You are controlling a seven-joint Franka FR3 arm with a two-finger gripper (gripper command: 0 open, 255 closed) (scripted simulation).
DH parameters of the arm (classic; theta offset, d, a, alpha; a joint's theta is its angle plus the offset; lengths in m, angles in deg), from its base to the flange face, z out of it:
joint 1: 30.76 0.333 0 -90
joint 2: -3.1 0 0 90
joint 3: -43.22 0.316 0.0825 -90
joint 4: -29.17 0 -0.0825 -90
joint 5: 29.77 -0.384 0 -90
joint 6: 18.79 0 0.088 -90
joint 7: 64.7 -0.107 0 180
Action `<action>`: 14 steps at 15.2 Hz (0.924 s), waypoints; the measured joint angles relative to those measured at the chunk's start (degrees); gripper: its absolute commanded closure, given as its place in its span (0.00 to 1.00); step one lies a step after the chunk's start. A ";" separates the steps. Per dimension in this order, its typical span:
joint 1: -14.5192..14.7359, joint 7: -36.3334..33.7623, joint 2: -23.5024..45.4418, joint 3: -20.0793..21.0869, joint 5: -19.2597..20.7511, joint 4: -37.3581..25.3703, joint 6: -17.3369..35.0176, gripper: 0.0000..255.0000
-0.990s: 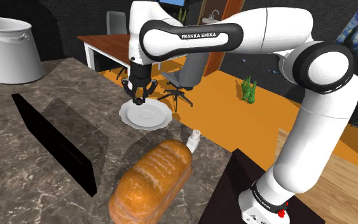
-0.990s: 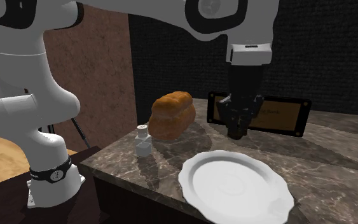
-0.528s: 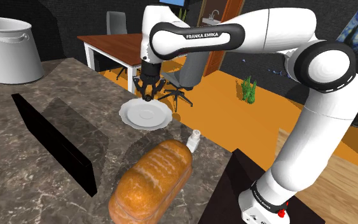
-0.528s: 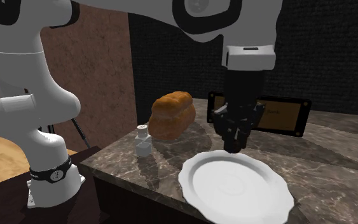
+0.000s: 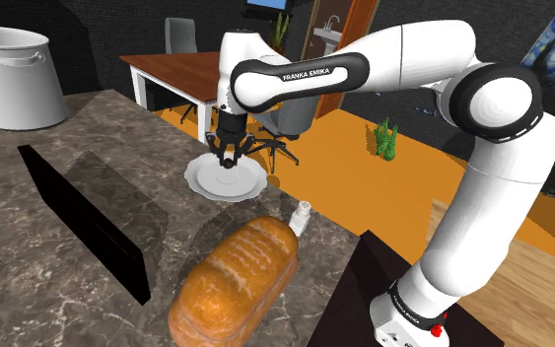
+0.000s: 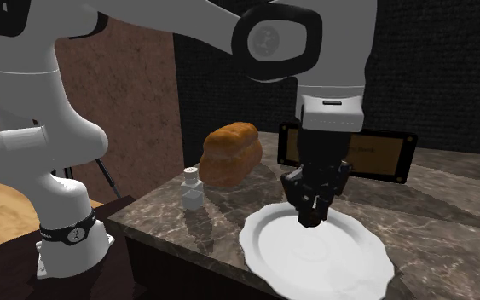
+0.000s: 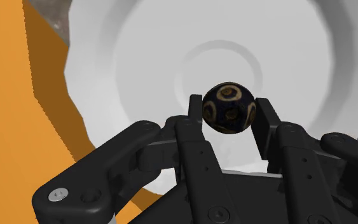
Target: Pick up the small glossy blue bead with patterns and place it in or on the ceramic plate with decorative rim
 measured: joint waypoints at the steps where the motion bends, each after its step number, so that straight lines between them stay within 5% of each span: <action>1: -0.02 -0.06 0.19 -0.07 0.14 0.64 0.79 1.00; 11: 0.14 -0.59 1.15 -0.30 0.85 2.67 3.65 1.00; 12: 0.14 -0.59 1.15 -0.30 0.85 2.67 3.65 0.00; 14: 0.14 -0.59 1.15 -0.30 0.85 2.67 3.65 0.00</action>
